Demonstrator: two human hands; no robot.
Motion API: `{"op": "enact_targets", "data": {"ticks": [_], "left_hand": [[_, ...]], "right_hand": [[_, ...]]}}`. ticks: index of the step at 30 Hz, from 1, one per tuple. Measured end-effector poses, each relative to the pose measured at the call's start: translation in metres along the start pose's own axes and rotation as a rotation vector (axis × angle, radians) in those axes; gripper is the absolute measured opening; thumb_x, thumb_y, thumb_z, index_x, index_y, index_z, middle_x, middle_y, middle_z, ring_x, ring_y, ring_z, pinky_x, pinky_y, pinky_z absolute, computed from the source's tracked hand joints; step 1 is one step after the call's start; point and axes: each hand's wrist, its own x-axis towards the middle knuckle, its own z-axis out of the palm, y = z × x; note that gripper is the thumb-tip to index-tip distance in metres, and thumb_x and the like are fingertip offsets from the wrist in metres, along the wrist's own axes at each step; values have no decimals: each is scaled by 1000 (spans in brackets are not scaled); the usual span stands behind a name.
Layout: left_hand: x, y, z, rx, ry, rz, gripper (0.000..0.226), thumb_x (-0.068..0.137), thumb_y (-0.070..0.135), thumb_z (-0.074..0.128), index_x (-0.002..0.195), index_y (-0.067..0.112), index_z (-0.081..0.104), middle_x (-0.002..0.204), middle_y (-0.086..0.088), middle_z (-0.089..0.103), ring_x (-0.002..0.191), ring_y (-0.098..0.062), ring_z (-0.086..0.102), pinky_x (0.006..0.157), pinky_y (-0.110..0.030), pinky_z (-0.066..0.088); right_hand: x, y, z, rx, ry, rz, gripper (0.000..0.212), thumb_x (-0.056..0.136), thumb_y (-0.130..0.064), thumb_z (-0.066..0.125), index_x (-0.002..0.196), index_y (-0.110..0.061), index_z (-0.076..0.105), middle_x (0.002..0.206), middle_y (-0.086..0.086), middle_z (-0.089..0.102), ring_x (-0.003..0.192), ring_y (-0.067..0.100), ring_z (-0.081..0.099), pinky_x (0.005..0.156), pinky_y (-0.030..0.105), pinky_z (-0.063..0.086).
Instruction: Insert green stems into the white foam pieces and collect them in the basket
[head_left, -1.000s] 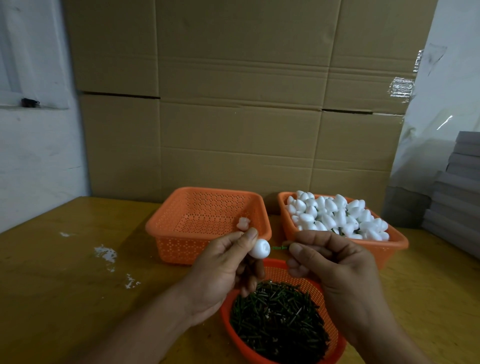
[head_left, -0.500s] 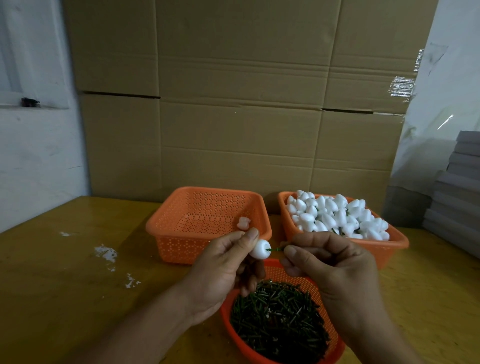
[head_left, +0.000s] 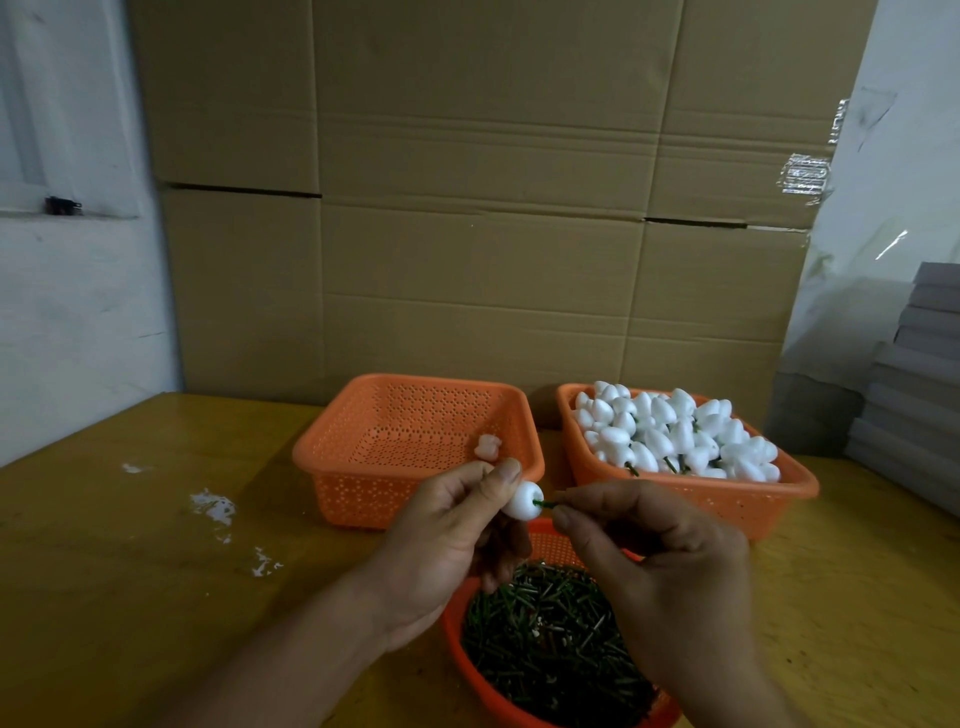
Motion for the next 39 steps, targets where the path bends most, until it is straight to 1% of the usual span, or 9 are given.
{"op": "enact_targets", "data": {"ticks": [4, 10, 18, 25, 27, 31, 33, 36, 39], "left_hand": [[0, 0, 1, 0, -3, 9, 33, 88, 52, 60, 79, 20, 68, 67, -9, 62, 55, -18, 53, 48, -26, 41], [0, 0, 1, 5, -2, 23, 34, 92, 51, 63, 78, 21, 68, 66, -8, 62, 54, -17, 54, 48, -26, 42], [0, 0, 1, 29, -11, 53, 31, 86, 51, 66, 77, 22, 67, 67, -6, 64, 54, -15, 56, 48, -24, 43], [-1, 1, 2, 41, -13, 86, 28, 85, 46, 70, 83, 18, 70, 69, -5, 65, 56, -16, 57, 50, -25, 44], [-1, 1, 2, 41, 3, 98, 28, 85, 44, 73, 85, 16, 70, 71, -7, 65, 57, -17, 57, 49, -25, 44], [-1, 3, 2, 21, 18, 119, 24, 83, 41, 77, 86, 18, 70, 70, -9, 64, 55, -16, 57, 48, -23, 44], [-1, 4, 2, -5, 26, 128, 22, 79, 39, 77, 86, 19, 71, 71, -9, 64, 54, -15, 57, 48, -23, 44], [-1, 4, 2, -37, 28, 143, 22, 78, 33, 82, 90, 18, 72, 74, -9, 67, 55, -15, 58, 48, -23, 45], [-1, 5, 1, -34, 21, 158, 24, 74, 32, 83, 92, 19, 73, 78, -9, 68, 59, -15, 60, 51, -24, 47]], "right_hand": [[0, 1, 0, -14, -5, -41, 13, 73, -21, 79, 85, -24, 78, 80, -20, 75, 70, -2, 72, 64, 12, 55], [0, 2, 0, -23, -3, -67, 14, 73, -19, 79, 85, -24, 77, 81, -20, 75, 69, -2, 72, 64, 12, 55], [-2, 2, 2, -24, -22, -97, 14, 74, -14, 80, 86, -22, 78, 82, -21, 75, 69, -4, 71, 63, 10, 54], [-2, 3, 1, -55, -11, -52, 31, 71, -4, 85, 86, -29, 76, 81, -24, 74, 68, -4, 71, 63, 11, 55], [-2, 1, 1, -67, -15, -46, 30, 72, -8, 84, 86, -32, 75, 79, -24, 74, 67, -3, 71, 61, 13, 55], [0, -2, 0, -85, -49, -24, 12, 77, -26, 77, 87, -32, 76, 75, -23, 72, 62, -1, 69, 55, 20, 55], [0, -3, 0, -84, -70, 4, 9, 79, -29, 75, 87, -32, 77, 73, -23, 72, 60, 0, 68, 53, 23, 55], [-1, -2, 1, -100, -100, 38, 14, 81, -21, 78, 87, -33, 77, 70, -21, 72, 57, 3, 67, 50, 24, 54], [-3, 0, 1, -78, -115, 104, 25, 80, -8, 80, 83, -33, 77, 68, -18, 72, 55, 4, 67, 51, 18, 52]]}}
